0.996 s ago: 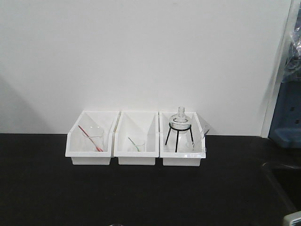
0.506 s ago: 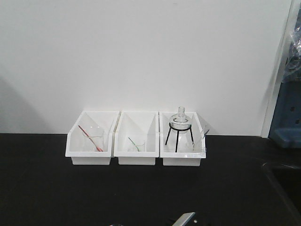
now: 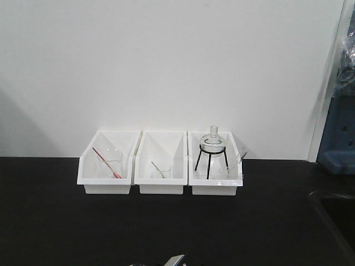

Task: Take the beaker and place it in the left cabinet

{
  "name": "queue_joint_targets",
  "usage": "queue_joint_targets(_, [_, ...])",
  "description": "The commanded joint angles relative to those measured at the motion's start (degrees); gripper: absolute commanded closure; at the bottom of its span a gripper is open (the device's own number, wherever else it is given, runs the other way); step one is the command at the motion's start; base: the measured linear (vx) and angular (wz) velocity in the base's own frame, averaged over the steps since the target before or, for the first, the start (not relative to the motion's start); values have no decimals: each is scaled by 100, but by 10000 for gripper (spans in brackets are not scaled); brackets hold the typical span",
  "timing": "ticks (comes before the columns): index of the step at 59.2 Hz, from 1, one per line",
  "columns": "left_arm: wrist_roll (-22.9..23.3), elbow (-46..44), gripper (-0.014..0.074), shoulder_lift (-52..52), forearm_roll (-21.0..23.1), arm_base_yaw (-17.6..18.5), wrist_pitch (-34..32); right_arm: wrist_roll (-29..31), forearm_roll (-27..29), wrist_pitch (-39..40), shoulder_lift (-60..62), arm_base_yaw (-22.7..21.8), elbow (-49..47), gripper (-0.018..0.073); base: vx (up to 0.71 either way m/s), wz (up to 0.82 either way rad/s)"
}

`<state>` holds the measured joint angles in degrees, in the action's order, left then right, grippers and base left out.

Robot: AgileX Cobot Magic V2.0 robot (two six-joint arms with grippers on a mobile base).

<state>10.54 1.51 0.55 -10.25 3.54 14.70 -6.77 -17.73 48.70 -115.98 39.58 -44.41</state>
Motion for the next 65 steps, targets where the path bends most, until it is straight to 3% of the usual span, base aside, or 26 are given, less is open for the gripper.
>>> queue_joint_targets(1, [20,-54,593,99,26,4,-457,4,45,494,153,36,-287,-43,0,0])
queue_joint_targets(28, [20,-54,593,99,26,4,-457,-1,33,494,-421,40,-1050,13,0,0])
queue_joint_targets(37, [20,-54,593,99,26,4,-457,-1,33,363,-421,40,-1043,115,0,0])
queue_joint_targets(51, [20,-54,593,99,26,4,-457,-417,33,164,-1,40,-1043,400,0,0])
queue_joint_targets(57, [20,-54,593,99,26,4,-457,-409,37,-348,554,40,-1056,478,0,0])
queue_joint_targets(65, [20,-54,593,99,26,4,-457,-409,54,-1850,1540,40,-1257,510,0,0])
